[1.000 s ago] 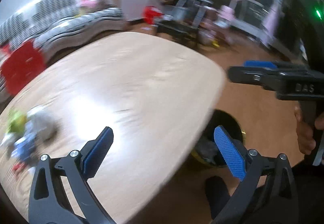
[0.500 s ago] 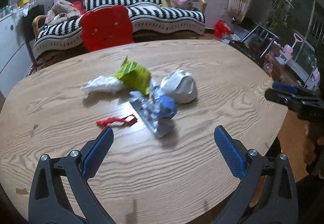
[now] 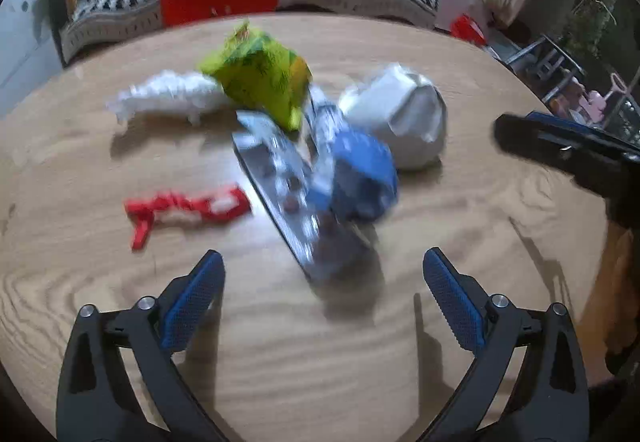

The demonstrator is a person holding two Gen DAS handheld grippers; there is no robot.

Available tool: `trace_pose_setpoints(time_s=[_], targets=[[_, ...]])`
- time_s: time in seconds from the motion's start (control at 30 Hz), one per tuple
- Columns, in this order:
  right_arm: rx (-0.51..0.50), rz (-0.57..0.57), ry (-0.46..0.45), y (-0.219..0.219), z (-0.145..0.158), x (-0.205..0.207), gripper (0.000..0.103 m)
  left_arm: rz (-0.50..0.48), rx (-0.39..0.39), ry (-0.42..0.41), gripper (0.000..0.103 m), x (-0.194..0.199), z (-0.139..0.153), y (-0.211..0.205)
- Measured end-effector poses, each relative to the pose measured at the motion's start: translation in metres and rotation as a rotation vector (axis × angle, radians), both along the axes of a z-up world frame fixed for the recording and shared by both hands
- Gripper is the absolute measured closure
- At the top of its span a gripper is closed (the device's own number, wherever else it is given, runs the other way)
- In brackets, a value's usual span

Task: Collect trash
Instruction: 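Grasp the silver blister pack with the left tool while the right grasps white crumpled paper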

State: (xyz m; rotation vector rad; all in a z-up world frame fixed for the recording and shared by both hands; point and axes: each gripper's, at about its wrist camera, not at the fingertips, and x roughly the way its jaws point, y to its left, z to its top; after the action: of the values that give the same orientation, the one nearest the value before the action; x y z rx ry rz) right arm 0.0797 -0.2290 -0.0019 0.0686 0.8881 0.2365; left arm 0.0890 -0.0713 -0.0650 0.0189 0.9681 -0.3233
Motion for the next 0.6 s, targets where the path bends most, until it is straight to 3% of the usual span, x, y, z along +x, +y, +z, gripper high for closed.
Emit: trace_pose_setpoints(time_s=[0.27, 0.37, 0.43, 0.5, 0.6], targets=[[0.034, 0.001, 0.074, 0.018, -0.032, 0.052, 0.025, 0.028, 0.027, -0.040, 0.008, 0.007, -0.001, -0.015], [0.033, 0.004, 0.084, 0.021, -0.037, 0.060, 0.027, 0.011, 0.022, -0.048, 0.029, 0.005, 0.002, -0.020], [0.034, 0.022, 0.093, 0.023, -0.040, 0.061, 0.041, 0.002, 0.008, -0.036, 0.045, 0.004, 0.003, -0.019], [0.023, 0.036, 0.093, 0.026, -0.041, 0.059, 0.050, -0.001, -0.018, -0.024, 0.056, 0.003, 0.005, -0.016], [0.022, 0.042, 0.075, 0.026, -0.036, 0.054, 0.062, -0.006, -0.037, -0.019, 0.081, -0.002, 0.008, -0.011]])
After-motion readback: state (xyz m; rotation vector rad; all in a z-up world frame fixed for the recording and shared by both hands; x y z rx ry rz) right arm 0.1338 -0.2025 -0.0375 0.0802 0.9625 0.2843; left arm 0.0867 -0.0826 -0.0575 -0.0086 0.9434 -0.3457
